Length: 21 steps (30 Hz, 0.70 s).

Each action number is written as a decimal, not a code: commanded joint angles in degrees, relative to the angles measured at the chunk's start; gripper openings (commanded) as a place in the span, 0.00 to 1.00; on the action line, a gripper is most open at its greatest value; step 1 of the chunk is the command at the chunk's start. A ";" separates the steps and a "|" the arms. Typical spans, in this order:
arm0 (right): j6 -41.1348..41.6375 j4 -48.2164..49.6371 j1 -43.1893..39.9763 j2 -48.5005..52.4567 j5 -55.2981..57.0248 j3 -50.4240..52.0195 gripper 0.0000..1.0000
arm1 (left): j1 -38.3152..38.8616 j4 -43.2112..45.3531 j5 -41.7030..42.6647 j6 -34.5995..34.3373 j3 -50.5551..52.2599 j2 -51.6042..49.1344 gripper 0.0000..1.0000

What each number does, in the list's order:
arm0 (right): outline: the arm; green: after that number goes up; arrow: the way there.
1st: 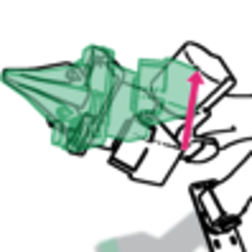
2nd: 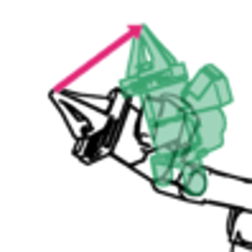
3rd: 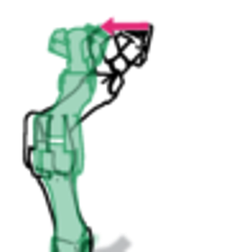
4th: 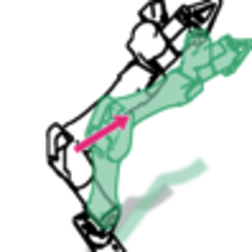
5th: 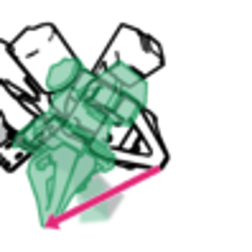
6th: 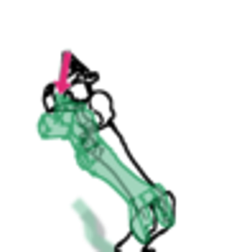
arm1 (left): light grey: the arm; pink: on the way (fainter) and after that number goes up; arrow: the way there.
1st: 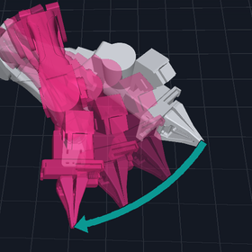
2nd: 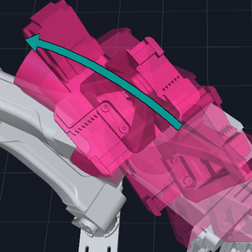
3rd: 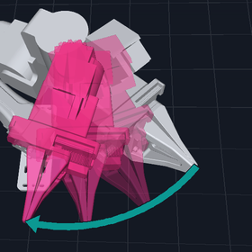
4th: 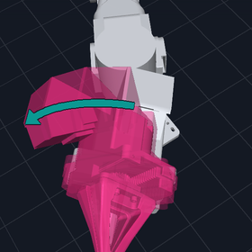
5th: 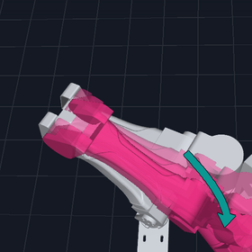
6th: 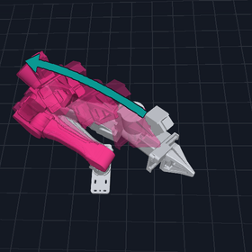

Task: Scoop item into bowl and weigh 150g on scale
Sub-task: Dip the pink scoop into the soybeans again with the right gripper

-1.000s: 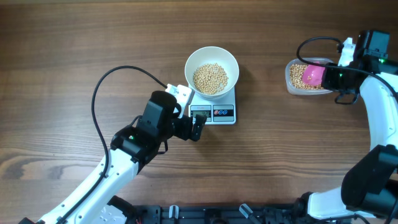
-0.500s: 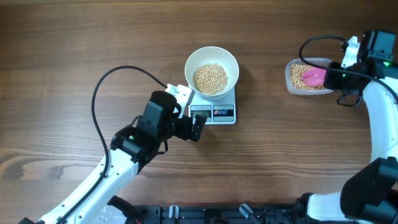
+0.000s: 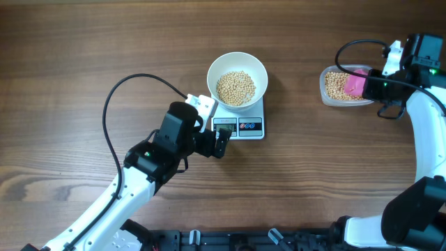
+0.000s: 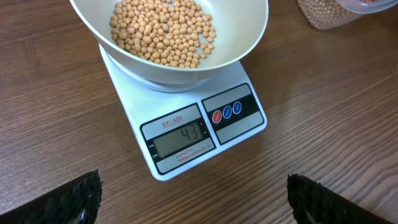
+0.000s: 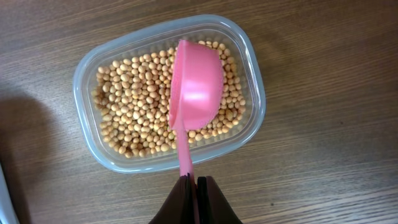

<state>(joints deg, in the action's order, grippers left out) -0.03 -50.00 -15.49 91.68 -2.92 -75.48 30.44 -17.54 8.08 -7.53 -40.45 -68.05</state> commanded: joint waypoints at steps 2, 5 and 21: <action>0.33 0.50 0.04 -1.66 0.81 -1.22 0.04 | 0.20 0.13 0.87 1.33 0.28 -0.20 1.00; -2.21 1.03 0.02 -2.47 1.01 -1.46 0.04 | 0.20 0.13 0.87 1.33 0.26 -0.20 1.00; -17.84 -0.46 0.09 -4.15 -3.17 -1.44 0.04 | 0.20 0.13 0.87 1.33 0.28 -0.20 1.00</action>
<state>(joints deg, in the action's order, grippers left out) -12.69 -50.00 -15.49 88.58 -5.15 -75.53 30.44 -17.54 8.08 -7.53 -40.45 -68.05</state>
